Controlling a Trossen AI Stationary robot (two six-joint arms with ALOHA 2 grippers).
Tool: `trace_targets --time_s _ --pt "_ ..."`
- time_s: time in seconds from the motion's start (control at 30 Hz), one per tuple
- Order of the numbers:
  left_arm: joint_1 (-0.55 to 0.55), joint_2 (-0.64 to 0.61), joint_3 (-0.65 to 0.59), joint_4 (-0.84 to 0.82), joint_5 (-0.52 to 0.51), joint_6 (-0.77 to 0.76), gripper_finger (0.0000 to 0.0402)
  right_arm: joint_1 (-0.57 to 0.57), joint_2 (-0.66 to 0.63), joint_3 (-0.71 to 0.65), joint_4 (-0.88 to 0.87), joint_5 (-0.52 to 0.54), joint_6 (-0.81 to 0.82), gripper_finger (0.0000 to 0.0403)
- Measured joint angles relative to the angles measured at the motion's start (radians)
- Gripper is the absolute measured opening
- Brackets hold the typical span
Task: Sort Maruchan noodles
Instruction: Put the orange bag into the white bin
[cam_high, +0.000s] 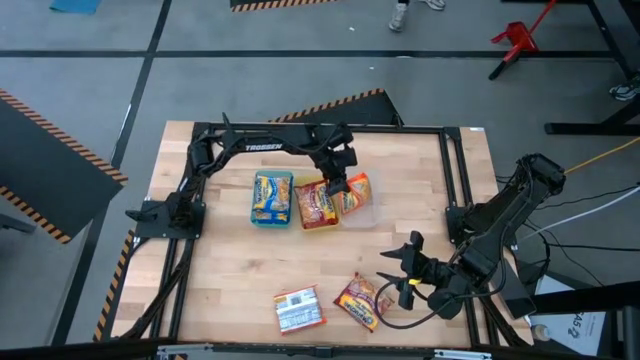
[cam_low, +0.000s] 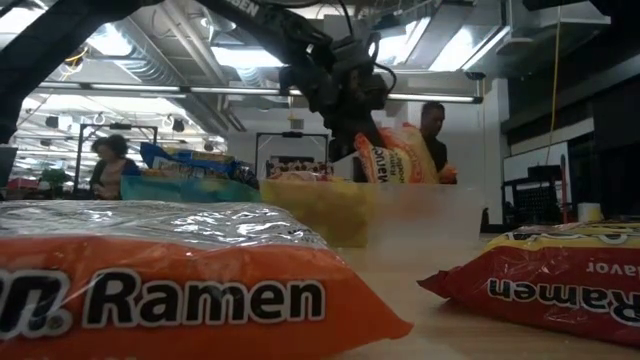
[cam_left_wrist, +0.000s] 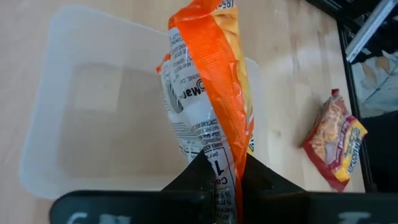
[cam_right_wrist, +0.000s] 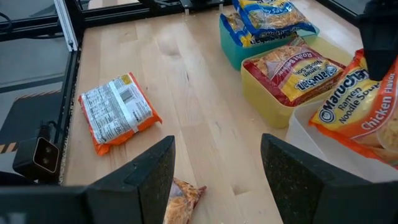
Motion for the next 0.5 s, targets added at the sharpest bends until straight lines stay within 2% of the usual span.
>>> trace_targets --time_s 0.1,0.23,0.5 --pt "-0.007 0.000 0.000 -0.008 -0.015 0.015 0.0020 0.000 0.000 0.000 0.000 0.000 0.000 0.0223" --pt "-0.023 0.000 0.000 -0.013 -0.093 0.056 0.0024 0.000 0.000 0.000 -0.001 0.000 0.000 0.0223" --pt "-0.046 0.000 0.000 -0.027 -0.110 0.112 0.0082 0.000 0.000 0.000 -0.026 -0.001 0.000 0.0223"
